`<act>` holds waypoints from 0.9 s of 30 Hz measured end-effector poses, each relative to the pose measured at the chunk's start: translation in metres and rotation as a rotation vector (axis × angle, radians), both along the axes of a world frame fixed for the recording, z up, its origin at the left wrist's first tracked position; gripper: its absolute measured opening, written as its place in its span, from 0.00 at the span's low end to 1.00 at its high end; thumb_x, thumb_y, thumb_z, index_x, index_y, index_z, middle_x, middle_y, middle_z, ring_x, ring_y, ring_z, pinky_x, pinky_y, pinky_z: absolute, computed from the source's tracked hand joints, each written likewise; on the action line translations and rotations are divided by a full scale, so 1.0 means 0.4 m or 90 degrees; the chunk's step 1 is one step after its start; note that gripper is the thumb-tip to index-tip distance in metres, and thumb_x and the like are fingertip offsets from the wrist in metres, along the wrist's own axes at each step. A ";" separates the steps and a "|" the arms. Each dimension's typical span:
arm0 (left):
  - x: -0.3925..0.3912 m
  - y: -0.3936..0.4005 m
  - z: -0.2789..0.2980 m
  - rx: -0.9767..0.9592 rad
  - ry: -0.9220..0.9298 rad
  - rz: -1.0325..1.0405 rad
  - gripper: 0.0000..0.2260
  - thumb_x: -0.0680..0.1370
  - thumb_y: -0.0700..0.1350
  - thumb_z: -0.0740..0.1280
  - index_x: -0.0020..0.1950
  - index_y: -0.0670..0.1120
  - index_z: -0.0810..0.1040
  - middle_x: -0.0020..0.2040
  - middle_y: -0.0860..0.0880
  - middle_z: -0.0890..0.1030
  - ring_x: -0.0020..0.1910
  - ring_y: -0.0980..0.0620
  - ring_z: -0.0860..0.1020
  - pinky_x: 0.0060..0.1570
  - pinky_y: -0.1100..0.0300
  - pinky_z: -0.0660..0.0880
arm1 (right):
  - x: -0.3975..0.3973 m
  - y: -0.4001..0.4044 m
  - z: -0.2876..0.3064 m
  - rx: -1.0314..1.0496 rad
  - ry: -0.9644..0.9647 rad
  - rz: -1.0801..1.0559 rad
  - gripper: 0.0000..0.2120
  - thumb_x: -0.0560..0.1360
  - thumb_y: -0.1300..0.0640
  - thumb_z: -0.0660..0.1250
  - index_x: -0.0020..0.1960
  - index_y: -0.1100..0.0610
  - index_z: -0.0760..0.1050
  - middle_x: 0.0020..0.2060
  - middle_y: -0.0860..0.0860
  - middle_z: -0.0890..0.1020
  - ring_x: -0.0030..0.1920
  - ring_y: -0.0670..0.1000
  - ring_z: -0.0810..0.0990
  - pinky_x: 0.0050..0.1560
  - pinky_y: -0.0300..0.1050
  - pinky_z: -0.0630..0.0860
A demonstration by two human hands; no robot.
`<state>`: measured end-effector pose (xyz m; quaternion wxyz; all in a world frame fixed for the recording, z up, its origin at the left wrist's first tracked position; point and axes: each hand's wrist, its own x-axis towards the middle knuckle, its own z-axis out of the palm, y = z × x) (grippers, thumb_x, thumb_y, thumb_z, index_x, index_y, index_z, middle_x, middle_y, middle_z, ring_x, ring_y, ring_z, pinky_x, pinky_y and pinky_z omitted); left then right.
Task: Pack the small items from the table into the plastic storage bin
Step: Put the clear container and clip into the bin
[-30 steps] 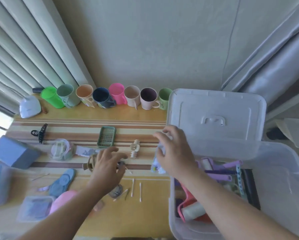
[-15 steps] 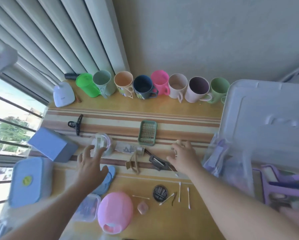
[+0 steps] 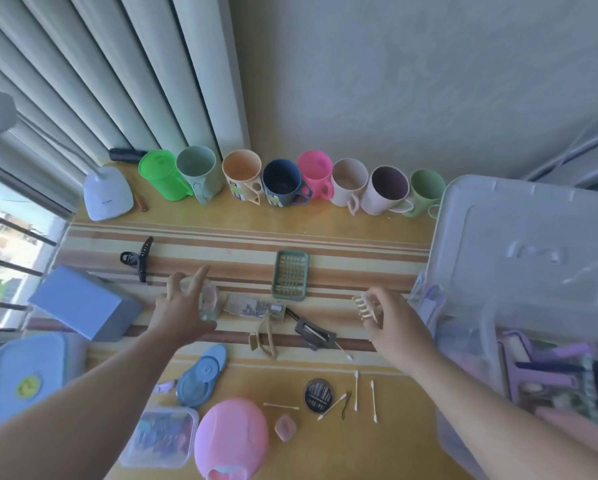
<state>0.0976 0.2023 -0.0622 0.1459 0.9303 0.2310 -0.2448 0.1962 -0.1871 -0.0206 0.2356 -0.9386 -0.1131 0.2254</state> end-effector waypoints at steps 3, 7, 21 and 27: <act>0.002 0.004 0.012 -0.026 -0.007 0.022 0.49 0.67 0.54 0.75 0.78 0.65 0.45 0.72 0.39 0.60 0.62 0.30 0.71 0.58 0.42 0.75 | -0.016 -0.012 0.025 0.018 0.002 -0.014 0.19 0.78 0.57 0.71 0.64 0.43 0.70 0.56 0.43 0.76 0.48 0.43 0.78 0.47 0.47 0.78; -0.004 -0.010 0.070 -0.049 -0.029 0.063 0.49 0.64 0.53 0.77 0.76 0.67 0.50 0.69 0.39 0.63 0.58 0.32 0.74 0.53 0.41 0.78 | -0.047 -0.019 0.076 0.074 -0.007 -0.051 0.21 0.78 0.56 0.71 0.68 0.43 0.71 0.54 0.42 0.78 0.50 0.42 0.79 0.45 0.39 0.73; 0.128 -0.673 0.450 -0.115 -0.323 -0.318 0.50 0.65 0.59 0.78 0.79 0.68 0.51 0.72 0.45 0.61 0.62 0.39 0.74 0.54 0.48 0.78 | -0.040 -0.378 0.338 0.184 -0.268 -0.116 0.16 0.69 0.59 0.80 0.56 0.53 0.83 0.44 0.48 0.81 0.44 0.52 0.80 0.48 0.53 0.80; 0.139 -0.989 0.504 -0.144 -0.341 -0.425 0.49 0.65 0.73 0.71 0.79 0.68 0.50 0.72 0.45 0.63 0.62 0.42 0.76 0.46 0.49 0.80 | -0.098 -0.728 0.320 0.120 -0.303 -0.182 0.18 0.67 0.60 0.82 0.56 0.55 0.84 0.47 0.48 0.81 0.45 0.51 0.81 0.49 0.42 0.76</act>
